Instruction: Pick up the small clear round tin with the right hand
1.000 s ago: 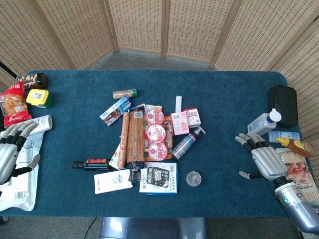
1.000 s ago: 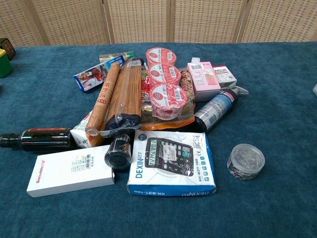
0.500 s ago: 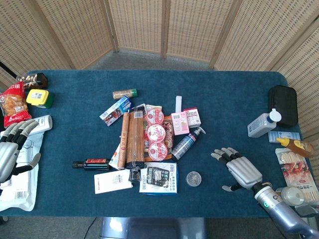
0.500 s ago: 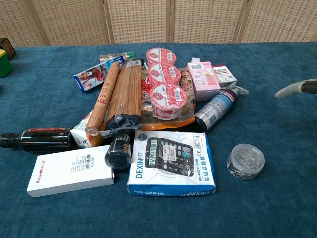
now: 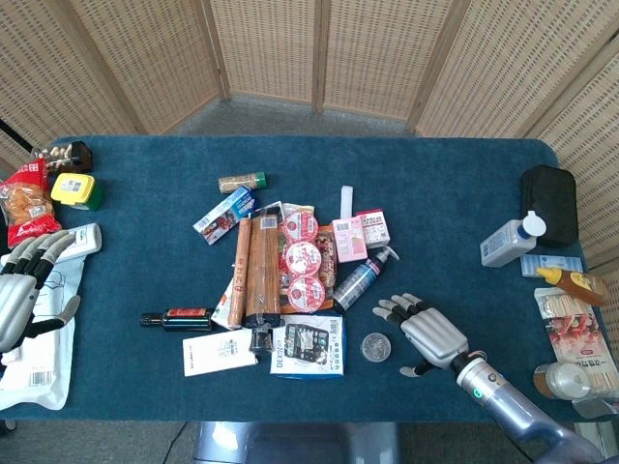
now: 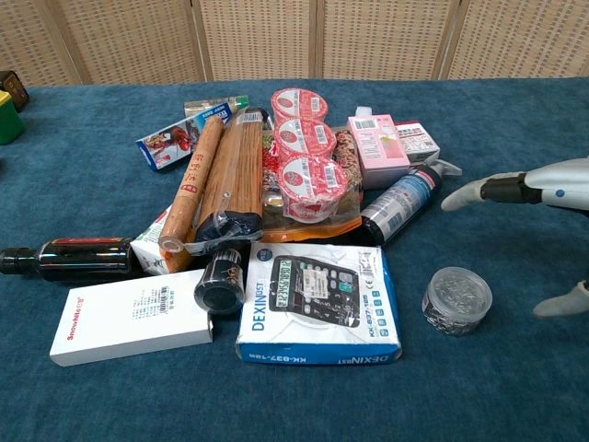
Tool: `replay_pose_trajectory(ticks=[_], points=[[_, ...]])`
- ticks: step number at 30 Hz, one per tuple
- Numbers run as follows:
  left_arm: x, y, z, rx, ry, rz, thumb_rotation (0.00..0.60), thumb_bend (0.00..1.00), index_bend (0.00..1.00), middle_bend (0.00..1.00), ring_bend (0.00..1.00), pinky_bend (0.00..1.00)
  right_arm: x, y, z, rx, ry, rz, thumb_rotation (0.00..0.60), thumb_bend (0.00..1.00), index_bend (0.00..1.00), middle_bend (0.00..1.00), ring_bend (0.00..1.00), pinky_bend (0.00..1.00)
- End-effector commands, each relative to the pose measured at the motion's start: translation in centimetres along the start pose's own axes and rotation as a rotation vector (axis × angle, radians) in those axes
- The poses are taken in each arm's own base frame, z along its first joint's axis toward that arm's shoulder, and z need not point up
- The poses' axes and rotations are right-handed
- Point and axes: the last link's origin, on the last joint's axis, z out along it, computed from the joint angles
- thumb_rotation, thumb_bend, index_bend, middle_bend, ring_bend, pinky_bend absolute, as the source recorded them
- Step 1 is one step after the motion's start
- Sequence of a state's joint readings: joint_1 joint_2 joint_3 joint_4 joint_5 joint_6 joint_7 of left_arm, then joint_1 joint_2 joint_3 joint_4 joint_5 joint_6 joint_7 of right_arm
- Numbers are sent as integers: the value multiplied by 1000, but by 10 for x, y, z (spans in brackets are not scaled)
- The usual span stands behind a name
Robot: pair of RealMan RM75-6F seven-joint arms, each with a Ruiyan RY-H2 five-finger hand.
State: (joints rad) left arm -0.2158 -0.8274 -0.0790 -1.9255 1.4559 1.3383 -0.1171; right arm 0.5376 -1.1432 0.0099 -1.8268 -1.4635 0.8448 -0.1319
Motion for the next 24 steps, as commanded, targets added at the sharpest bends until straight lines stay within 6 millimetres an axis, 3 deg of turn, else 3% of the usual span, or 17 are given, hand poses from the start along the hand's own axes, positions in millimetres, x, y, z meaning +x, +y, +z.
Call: replay_pose_trajectory(ticks=[1,24], points=[[0,-1,0,3,-1,-1,600,449,0,0,0,0,-3,-3,5,7,-5,0,565,59,0,0,0,0],[0,-5,-3,10,5,-8,600,449,0,0,0,0,-38,-17,20,10,-35,29,600,62,0,0,0,2]])
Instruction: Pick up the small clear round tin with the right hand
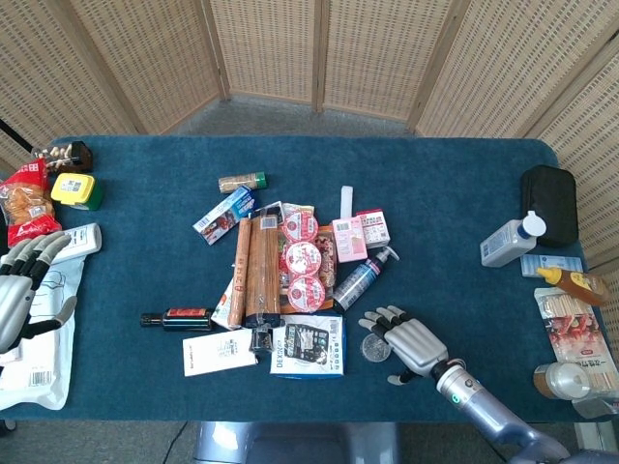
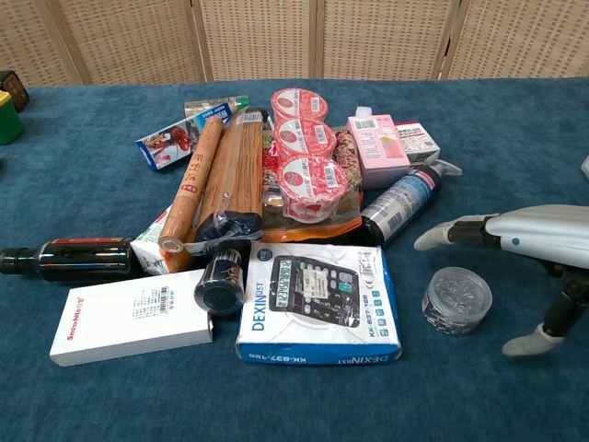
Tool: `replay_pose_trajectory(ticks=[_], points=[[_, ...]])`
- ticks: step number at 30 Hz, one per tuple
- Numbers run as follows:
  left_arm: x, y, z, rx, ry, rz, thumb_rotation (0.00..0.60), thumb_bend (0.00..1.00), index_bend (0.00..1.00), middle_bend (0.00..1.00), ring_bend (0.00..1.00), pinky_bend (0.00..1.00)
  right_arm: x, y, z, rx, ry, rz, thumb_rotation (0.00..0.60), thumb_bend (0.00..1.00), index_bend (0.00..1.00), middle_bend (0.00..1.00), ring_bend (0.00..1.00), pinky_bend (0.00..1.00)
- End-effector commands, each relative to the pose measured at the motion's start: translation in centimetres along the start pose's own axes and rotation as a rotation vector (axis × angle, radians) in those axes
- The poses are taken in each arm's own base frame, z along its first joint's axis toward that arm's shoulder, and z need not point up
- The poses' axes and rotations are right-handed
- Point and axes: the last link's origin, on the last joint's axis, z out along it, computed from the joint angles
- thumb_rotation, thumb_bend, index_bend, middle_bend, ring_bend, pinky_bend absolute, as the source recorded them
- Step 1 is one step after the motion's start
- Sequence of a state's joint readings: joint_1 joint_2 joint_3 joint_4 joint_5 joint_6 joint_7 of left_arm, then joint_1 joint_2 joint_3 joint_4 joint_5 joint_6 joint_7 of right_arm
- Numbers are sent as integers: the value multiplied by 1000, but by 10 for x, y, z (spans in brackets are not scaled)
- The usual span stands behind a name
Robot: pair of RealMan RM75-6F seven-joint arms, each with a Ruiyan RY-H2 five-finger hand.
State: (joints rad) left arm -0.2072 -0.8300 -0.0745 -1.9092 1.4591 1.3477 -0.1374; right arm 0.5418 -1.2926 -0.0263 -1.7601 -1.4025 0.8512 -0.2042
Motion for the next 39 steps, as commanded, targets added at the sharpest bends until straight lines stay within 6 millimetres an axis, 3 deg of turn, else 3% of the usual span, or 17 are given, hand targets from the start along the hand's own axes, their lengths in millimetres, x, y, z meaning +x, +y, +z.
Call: replay_pose_trajectory(ticks=[1,5,11,22,32,39], points=[[0,-1,-1,1,1,-2,600,450,0,0,0,0,-2,-2,2,0,4,2,600,63,0,0,0,10],[1,-3,-2,6,5,-5,600,449,0,0,0,0,-3,-5,5,2,19,3,600,63,0,21,0,84],[0,-5,-3,10,3,-8,600,450,0,0,0,0,-8,-9,13,16,16,16,600,73,17,167,75,197],[0,-8,-4,17,6,-10,600,448,0,0,0,0,-7,-6,19,17,54,8,600,111,287,472,376,465],[2,-7,-3,19,10,-4,600,450,0,0,0,0,-6,-1,21,12,74,21,600,117,375,546,482,575],[0,-7,-2,21,4,-4,600,450,0,0,0,0,12,5,18,0,118,35,600,136,392,571,501,595]])
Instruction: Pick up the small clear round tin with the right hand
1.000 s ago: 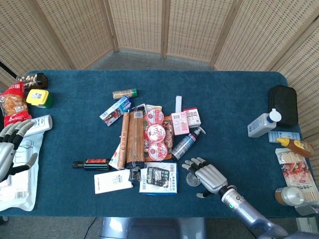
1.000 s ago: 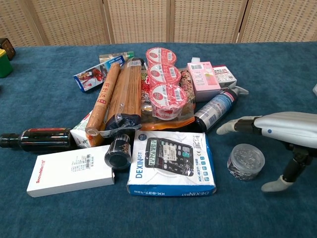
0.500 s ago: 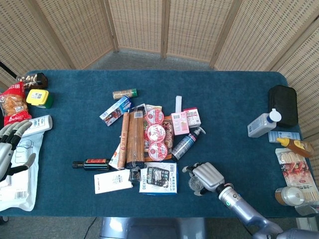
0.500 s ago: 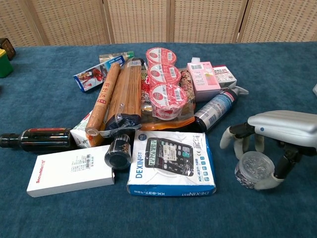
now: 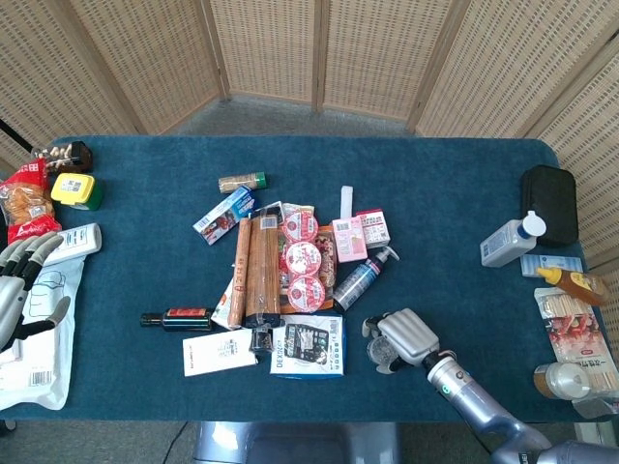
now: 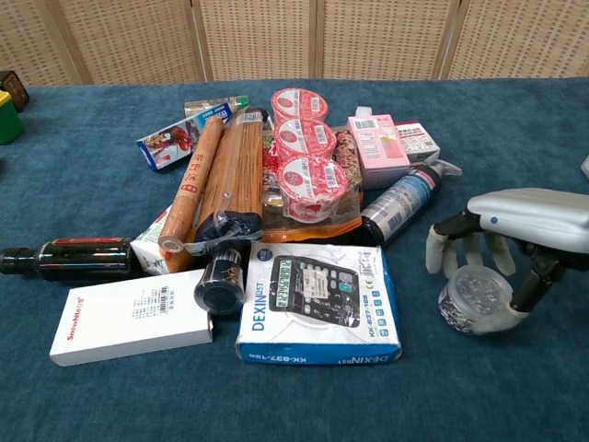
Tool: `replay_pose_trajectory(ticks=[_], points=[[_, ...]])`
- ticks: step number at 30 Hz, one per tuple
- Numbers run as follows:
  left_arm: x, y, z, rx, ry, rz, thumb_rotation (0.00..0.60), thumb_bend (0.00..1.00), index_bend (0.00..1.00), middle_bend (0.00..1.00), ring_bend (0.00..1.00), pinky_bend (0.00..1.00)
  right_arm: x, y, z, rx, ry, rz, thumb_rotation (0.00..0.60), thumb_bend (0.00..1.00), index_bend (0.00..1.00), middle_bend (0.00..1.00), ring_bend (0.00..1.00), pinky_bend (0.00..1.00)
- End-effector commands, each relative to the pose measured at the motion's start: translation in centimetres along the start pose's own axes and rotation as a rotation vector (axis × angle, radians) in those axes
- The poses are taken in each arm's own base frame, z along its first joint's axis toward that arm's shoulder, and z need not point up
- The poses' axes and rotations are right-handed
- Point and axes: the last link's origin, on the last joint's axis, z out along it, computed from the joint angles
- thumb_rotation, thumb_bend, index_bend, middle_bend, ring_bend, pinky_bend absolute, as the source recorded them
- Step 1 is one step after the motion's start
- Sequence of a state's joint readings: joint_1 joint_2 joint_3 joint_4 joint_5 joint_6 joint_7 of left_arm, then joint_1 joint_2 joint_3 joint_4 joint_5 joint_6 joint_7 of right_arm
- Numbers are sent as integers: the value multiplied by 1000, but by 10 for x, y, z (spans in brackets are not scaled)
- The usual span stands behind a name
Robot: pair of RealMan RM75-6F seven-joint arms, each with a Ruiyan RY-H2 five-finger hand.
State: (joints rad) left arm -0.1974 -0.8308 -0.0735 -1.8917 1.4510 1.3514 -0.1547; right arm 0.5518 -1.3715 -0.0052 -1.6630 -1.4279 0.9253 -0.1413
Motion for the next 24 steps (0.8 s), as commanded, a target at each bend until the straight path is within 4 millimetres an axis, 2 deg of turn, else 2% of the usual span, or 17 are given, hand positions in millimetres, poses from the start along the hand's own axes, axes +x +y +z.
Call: replay_pose_trajectory(ticks=[1,8,16,24], points=[[0,0,0,1,0,0,600,450,0,0,0,0,12,3,-1,-6,26,11,600,136,392,572,503,595],[0,-1,-1,2,2,-1,600,449,0,0,0,0,52,8,-3,-11,108,10,600,138,396,577,524,594],[2,0,-4,2,6,3,600,450,0,0,0,0,113,7,0,6,221,14,600,142,407,585,536,596],[4,-5,-10,22,14,-1,600,449,0,0,0,0,153,4,2,15,294,-18,600,140,409,585,536,597]])
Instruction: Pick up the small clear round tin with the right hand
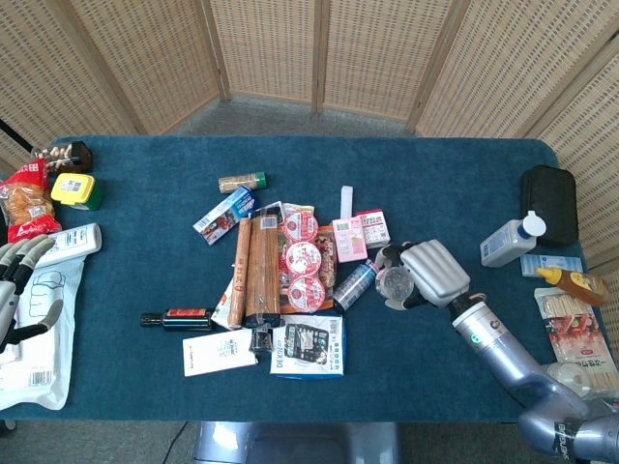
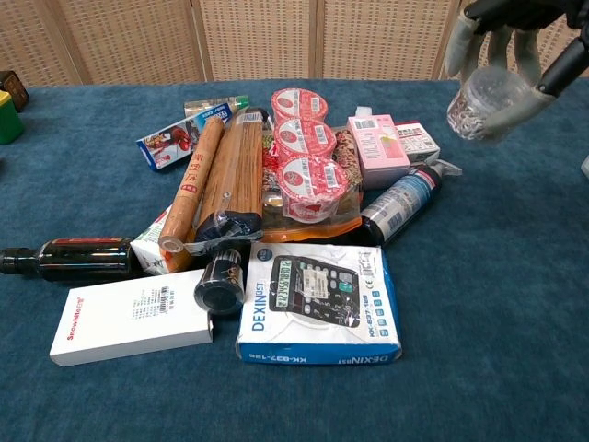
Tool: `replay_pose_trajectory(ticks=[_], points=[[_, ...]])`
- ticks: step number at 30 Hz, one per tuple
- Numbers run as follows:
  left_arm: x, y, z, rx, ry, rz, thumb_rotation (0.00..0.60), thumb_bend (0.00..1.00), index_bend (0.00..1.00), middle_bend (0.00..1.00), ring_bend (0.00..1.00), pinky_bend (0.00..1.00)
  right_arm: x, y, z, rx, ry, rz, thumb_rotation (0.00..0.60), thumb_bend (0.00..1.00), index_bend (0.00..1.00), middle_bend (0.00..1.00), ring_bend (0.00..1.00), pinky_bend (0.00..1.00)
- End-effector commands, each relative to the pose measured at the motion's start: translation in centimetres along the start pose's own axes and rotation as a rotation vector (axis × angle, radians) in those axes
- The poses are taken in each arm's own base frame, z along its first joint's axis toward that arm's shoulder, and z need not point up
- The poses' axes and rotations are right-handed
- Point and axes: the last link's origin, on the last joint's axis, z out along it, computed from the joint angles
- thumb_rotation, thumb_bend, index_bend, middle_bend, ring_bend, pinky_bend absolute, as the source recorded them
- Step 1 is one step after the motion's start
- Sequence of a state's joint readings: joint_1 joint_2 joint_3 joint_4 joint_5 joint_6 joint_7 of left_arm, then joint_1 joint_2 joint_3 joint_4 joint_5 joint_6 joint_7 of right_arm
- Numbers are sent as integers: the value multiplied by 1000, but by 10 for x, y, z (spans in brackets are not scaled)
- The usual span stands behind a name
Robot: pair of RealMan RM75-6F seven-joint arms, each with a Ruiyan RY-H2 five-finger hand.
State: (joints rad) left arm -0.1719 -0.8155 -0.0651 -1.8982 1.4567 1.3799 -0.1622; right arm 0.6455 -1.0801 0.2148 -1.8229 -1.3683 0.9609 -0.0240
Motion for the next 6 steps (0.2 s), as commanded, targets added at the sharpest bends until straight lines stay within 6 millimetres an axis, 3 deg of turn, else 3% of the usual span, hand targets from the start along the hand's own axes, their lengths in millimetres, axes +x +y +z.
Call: replay_pose_trajectory(ticks=[1,6], points=[[-1,-1,-1,4,0,-3,600,449,0,0,0,0,10,-3,2,8,19,-18,600,141,412,585,537,596],[-4,-3,0,2,-3,-12,600,448,0,0,0,0,21,-5,2,4,32,-41,600,141,416,586,538,596]])
